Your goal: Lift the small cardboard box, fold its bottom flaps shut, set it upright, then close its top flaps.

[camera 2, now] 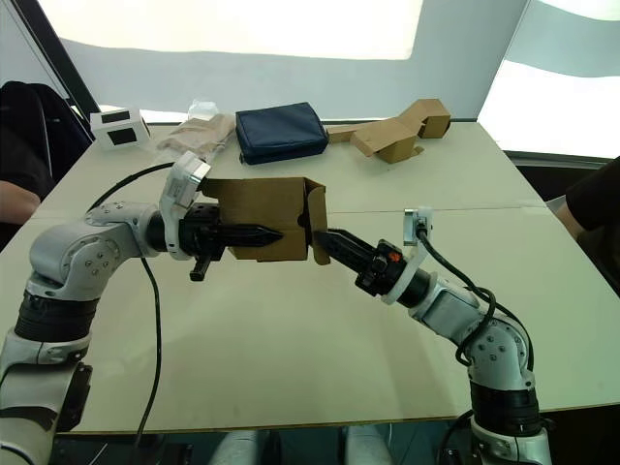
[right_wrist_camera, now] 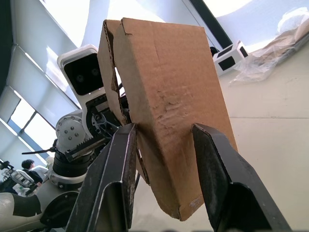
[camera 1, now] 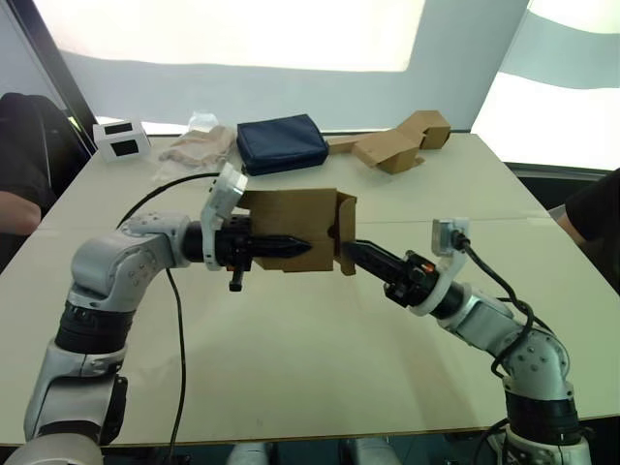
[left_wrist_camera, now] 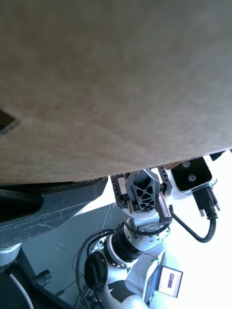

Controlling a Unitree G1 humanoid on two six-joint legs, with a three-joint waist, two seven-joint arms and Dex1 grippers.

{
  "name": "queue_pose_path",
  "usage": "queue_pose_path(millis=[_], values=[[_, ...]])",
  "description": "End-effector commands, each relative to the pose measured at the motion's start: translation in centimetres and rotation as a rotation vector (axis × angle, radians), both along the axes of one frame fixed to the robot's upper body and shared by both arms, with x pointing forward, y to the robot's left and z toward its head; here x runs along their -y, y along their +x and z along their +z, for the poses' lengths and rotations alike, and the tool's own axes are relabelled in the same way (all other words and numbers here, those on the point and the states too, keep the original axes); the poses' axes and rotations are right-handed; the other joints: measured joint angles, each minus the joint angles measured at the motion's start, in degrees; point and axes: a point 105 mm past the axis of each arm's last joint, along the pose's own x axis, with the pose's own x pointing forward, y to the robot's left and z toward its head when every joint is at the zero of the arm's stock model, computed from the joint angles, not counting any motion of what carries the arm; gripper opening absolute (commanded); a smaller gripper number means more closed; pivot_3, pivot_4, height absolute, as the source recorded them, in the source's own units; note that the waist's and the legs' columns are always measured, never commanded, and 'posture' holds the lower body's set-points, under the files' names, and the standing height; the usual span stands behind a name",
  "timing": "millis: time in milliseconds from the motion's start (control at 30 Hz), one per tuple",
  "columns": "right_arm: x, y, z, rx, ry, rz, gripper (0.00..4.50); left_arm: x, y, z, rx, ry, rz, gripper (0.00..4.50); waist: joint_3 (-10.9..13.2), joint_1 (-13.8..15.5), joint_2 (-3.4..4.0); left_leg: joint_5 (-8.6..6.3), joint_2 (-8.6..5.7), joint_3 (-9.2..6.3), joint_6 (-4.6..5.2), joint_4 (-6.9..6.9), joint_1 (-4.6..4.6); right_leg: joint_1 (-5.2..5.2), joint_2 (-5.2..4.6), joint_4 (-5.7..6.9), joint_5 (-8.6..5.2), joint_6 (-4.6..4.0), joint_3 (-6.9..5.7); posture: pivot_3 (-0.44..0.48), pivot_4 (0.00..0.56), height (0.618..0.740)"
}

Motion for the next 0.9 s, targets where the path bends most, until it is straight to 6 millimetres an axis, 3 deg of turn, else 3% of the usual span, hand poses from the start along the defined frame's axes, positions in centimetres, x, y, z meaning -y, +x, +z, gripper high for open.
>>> queue_pose_path(millis=[33,900], values=[[0.0,-0.3,1.3,0.06,0.006,0.0,1.81,0.2,-0.3,0.8,0.055,-0.003,-0.009,0.0,0.0,0.0,0.0,0.0,0.0,0.0,0.0,0.0,0.0,0.0,0.0,0.0,0.0,0.0,0.0,0.0,0.15,0.74],[-0.9,-0.1,2.8,0.091,0.036,-0.027,1.81,0.8,-0.7,-0.5,0.056,0.038,-0.026,0.0,0.0,-0.01,0.0,0.0,0.0,0.0,0.0,0.0,0.0,0.0,0.0,0.0,0.0,0.0,0.0,0.0,0.15,0.74]])
